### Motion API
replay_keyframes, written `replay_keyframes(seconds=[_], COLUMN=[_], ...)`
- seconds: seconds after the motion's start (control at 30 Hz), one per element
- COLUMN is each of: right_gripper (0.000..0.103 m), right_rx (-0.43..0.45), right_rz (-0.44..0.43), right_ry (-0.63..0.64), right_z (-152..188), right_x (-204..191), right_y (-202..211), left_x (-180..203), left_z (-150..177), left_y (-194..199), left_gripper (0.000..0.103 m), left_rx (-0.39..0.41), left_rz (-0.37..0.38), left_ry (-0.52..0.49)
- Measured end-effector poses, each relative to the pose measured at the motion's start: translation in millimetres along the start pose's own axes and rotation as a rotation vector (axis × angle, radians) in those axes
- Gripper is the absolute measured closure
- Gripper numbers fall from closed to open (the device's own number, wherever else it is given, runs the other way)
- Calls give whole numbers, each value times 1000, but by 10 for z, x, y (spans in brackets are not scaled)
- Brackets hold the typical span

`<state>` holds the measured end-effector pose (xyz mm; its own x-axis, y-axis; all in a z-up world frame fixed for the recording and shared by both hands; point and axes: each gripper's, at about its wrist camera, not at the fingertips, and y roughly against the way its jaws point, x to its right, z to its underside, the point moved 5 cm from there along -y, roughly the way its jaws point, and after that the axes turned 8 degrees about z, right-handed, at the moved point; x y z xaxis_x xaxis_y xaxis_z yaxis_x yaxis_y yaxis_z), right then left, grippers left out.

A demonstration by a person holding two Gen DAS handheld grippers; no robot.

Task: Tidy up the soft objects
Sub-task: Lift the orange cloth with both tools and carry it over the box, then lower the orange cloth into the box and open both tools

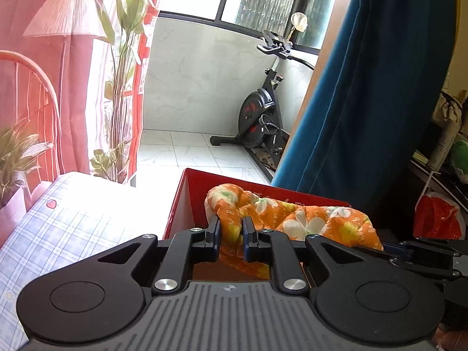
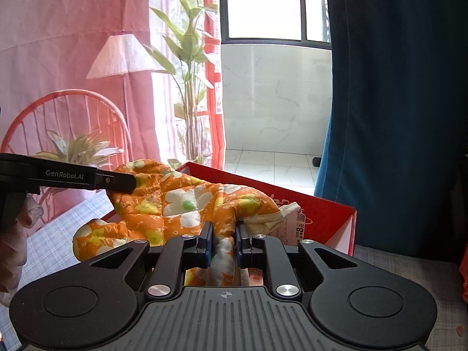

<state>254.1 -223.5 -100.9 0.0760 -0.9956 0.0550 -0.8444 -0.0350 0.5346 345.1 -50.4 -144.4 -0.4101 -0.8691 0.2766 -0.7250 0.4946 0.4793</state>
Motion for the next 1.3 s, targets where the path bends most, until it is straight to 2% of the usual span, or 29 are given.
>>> replay_keyframes(seconds=[0.13, 0.27, 0.37, 0.47, 0.57, 0.67, 0.8, 0.9, 0.97, 1.03, 1.1, 1.13, 1.2, 1.23, 1.27, 1.3], right_gripper=[89, 89, 89, 89, 88, 76, 62, 58, 47, 30, 20, 15, 13, 5, 0, 0], right_rx=[-29, -104, -179, -242, -279, -288, -244, -202, -161, -114, -78, -65, -44, -28, -6, 21], right_rz=[51, 75, 70, 52, 68, 128, 155, 174, 166, 156, 131, 127, 126, 135, 166, 207], right_ry=[2, 16, 19, 5, 30, 33, 1, -32, -51, -73, -104, -117, -141, -144, -135, -118], right_z=[13, 124, 256, 343, 403, 430, 427, 409, 403, 413, 438, 457, 505, 535, 570, 605], right_x=[2, -56, -113, -164, -209, -178, -5, 79, 110, 137, 154, 161, 168, 153, 131, 103], right_y=[-389, -667, -795, -876, -918, -906, -692, -497, -344, -187, -18, 45, 193, 274, 358, 445], left_x=[-59, -81, -145, -233, -269, -325, -421, -401, -351, -287, -211, -171, -97, -61, -28, 1], left_z=[-75, 13, 102, 150, 187, 161, 151, 203, 260, 321, 400, 448, 559, 620, 687, 756], left_y=[-304, -481, -509, -462, -353, -226, -49, 67, 164, 252, 345, 395, 499, 551, 603, 652], left_gripper=[86, 78, 67, 67, 66, 65, 63, 63, 62, 58, 49, 49, 49, 49, 49, 49], left_rx=[-24, -98, -131, -136, -142, -133, -118, -117, -116, -119, -126, -132, -148, -153, -159, -164], left_rz=[-43, -91, -103, -88, -85, -85, -71, -68, -61, -50, -37, -29, -15, -8, -1, 5], left_ry=[-16, -83, -97, -66, -83, -103, -58, -56, -64, -76, -89, -94, -105, -111, -116, -119])
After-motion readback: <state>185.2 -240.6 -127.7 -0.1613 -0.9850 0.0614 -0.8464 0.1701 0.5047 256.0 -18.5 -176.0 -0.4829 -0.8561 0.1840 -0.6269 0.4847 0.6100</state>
